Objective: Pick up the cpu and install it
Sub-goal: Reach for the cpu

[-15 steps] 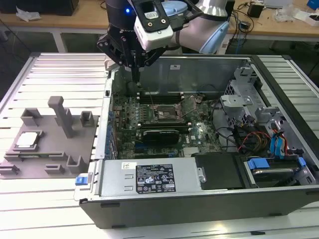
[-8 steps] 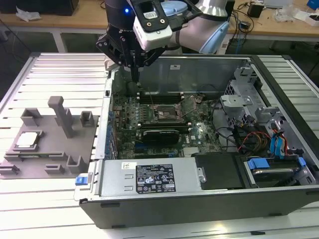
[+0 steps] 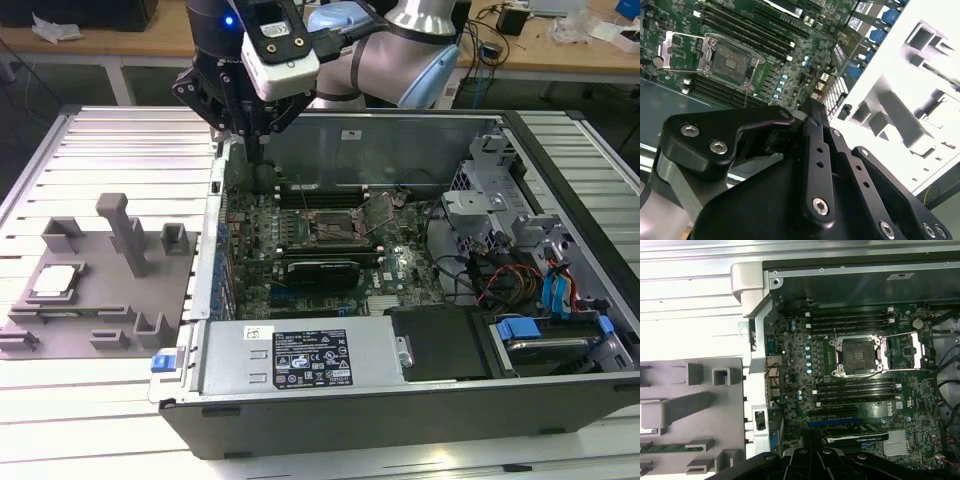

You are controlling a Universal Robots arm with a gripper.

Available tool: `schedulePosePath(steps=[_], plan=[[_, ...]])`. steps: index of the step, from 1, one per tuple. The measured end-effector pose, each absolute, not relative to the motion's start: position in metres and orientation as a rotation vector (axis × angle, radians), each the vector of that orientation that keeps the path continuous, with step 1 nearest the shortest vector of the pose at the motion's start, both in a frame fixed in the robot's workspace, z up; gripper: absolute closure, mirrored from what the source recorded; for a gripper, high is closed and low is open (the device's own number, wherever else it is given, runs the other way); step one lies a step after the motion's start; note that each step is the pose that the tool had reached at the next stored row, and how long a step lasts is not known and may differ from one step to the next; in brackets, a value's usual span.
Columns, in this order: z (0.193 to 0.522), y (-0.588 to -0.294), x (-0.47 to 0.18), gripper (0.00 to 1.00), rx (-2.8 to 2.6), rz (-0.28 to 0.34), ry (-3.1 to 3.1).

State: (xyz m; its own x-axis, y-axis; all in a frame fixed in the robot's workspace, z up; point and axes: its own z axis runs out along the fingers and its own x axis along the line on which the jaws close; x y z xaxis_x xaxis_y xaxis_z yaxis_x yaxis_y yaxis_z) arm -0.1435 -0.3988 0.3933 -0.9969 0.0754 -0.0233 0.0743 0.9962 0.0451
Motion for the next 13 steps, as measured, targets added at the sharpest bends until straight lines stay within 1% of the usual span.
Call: schedulePosePath(steps=[13], plan=[[0.393,-0.399,-0.173,0.89,0.117,0.069,3.114]])
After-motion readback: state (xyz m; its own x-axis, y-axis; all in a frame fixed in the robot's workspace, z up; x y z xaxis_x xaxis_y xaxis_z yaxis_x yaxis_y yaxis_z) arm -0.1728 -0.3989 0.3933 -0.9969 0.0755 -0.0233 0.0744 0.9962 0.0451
